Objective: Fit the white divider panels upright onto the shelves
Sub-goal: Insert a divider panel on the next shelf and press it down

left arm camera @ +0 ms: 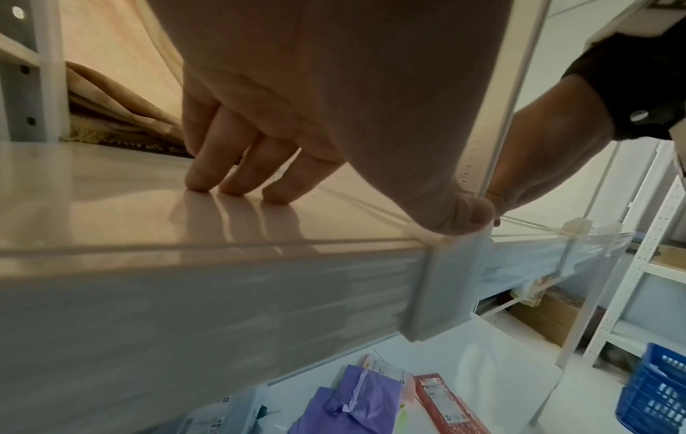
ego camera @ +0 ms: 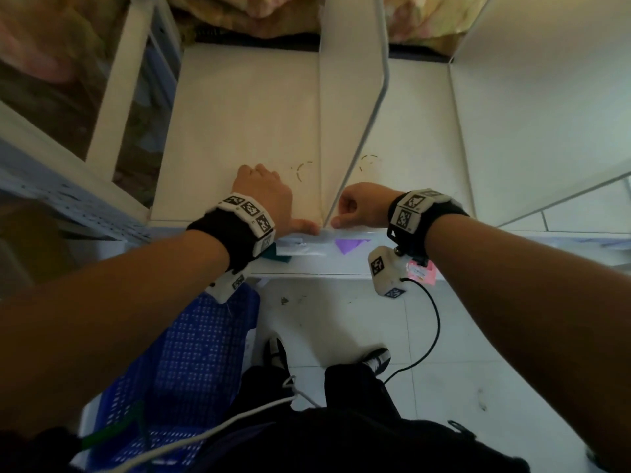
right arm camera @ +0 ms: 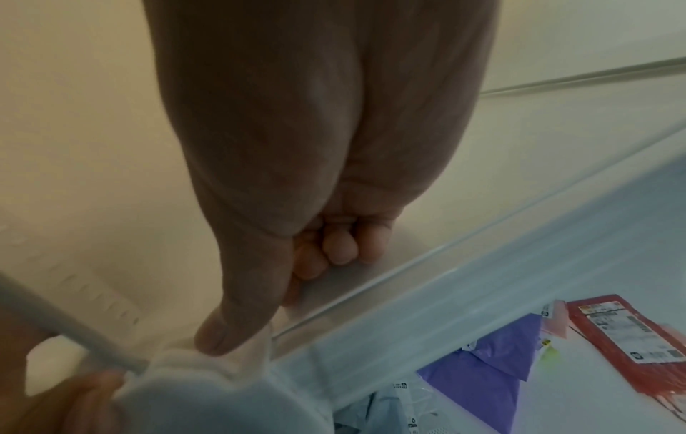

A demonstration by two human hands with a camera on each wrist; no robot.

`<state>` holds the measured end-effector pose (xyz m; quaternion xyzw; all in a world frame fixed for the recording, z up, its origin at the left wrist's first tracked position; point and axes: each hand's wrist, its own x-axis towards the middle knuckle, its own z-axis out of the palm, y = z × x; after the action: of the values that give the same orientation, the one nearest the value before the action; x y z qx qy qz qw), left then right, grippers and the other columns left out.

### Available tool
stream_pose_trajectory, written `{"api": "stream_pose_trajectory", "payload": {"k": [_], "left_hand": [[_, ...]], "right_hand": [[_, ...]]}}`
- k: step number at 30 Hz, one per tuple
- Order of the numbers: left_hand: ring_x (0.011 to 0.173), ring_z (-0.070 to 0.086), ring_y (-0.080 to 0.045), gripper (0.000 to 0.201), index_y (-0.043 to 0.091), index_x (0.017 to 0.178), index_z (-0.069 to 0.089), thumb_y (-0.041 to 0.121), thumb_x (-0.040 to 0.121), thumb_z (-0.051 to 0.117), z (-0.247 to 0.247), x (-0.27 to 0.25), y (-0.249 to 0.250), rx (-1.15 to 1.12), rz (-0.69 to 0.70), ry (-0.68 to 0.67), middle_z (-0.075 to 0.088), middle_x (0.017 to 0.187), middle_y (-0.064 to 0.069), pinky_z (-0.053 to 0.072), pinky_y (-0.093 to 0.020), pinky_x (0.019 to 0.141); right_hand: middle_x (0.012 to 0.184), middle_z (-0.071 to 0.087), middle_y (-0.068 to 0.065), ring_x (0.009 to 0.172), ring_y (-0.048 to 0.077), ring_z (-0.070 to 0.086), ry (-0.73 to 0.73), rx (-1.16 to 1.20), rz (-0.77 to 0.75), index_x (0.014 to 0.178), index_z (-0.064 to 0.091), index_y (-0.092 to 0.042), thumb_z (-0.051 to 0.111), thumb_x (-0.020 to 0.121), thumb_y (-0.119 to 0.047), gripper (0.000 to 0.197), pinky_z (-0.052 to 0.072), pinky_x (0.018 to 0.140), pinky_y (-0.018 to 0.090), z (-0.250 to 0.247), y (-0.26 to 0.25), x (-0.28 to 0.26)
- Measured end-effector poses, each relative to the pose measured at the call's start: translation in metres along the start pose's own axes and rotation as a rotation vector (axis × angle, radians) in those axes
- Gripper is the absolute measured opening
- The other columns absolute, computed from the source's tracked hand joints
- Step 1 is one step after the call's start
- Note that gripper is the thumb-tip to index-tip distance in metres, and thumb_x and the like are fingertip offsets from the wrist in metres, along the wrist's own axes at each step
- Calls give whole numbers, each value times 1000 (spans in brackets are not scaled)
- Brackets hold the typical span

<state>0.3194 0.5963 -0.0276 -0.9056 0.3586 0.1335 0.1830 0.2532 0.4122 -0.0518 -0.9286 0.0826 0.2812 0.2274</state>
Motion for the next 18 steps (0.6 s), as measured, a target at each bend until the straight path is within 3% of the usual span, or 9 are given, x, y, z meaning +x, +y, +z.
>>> {"api": "stream_pose_trajectory", "payload": {"k": [4, 7, 10, 15, 18], "left_hand": [[98, 52, -29, 120, 4, 111, 56, 101, 55, 15, -2, 3, -1, 32, 36, -21, 58, 109, -14, 36, -43, 90], [80, 47, -24, 106, 11, 84, 49, 104, 50, 12, -7, 8, -5, 23, 86, -54, 51, 82, -7, 34, -42, 80], [73, 49, -21, 96, 15, 69, 49, 104, 50, 17, -12, 12, -7, 3, 130, -96, 53, 72, -2, 33, -42, 79], [71, 48, -21, 92, 16, 66, 45, 103, 52, 19, -8, 13, -5, 2, 129, -66, 51, 70, -3, 32, -41, 75], [74, 47, -22, 100, 13, 74, 49, 104, 50, 16, -5, 13, -4, -2, 112, -41, 50, 74, -5, 32, -40, 73]], "right_hand": [[71, 52, -10, 67, 11, 47, -16, 19, -8, 70, 49, -28, 69, 81, -44, 28, 37, 62, 26, -2, 2, 0], [72, 53, -9, 67, 11, 48, -15, 38, -7, 72, 50, -27, 69, 81, -44, 27, 37, 61, 25, -2, 3, 1], [73, 53, -8, 68, 12, 48, -15, 46, 4, 73, 50, -27, 68, 82, -44, 26, 36, 60, 24, 0, 2, 2], [68, 50, -7, 63, 12, 46, 23, 32, 15, 67, 46, -27, 66, 84, -41, 30, 33, 56, 24, 4, 1, 5], [62, 45, -7, 56, 11, 40, 54, 33, 30, 62, 42, -25, 67, 83, -39, 36, 30, 53, 24, 8, 1, 6]]}}
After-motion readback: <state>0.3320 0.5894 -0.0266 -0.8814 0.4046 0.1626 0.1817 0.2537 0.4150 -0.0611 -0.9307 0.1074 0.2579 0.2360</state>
